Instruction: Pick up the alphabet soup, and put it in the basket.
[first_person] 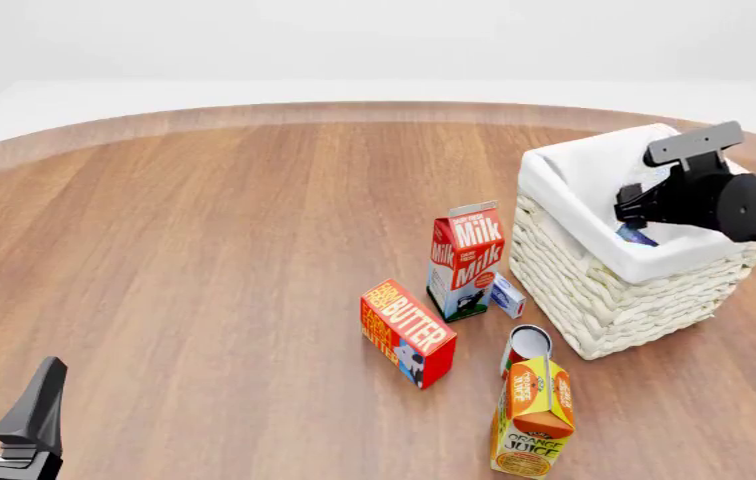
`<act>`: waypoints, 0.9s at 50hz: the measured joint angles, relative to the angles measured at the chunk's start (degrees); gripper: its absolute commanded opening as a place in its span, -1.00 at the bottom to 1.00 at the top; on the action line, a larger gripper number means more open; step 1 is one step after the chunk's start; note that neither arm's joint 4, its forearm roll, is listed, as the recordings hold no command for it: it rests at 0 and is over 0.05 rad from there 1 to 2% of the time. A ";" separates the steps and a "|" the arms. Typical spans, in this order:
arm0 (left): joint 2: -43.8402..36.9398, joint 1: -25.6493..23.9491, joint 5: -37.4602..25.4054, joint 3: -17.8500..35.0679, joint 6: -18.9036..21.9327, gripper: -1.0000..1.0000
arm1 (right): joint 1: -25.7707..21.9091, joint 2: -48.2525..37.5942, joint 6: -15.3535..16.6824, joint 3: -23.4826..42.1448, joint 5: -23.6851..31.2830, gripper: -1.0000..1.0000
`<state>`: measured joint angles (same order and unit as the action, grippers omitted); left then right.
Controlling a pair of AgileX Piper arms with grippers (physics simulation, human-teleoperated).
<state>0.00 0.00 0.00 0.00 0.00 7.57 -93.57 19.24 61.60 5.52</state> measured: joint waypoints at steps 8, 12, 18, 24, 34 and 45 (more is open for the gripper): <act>0.00 0.00 0.00 0.00 0.00 1.00 | -0.07 0.45 -0.63 0.05 -0.01 1.00; 0.00 0.00 0.00 0.00 0.00 1.00 | -0.13 0.85 -0.98 -0.05 -0.06 1.00; 0.00 0.00 0.00 0.00 0.00 1.00 | -0.11 1.57 -1.52 -0.41 -0.22 1.00; 0.00 0.00 0.00 0.00 0.00 1.00 | -0.07 2.38 -2.11 -0.84 -0.42 1.00; 0.00 0.00 0.00 0.00 0.00 1.00 | 0.07 3.93 -2.89 -1.52 -0.80 1.00; 0.00 0.00 0.00 0.00 0.00 1.00 | 0.13 6.23 -3.24 -2.67 -1.51 1.00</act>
<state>0.00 0.00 0.00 0.00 0.00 7.70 -87.35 15.99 58.93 4.01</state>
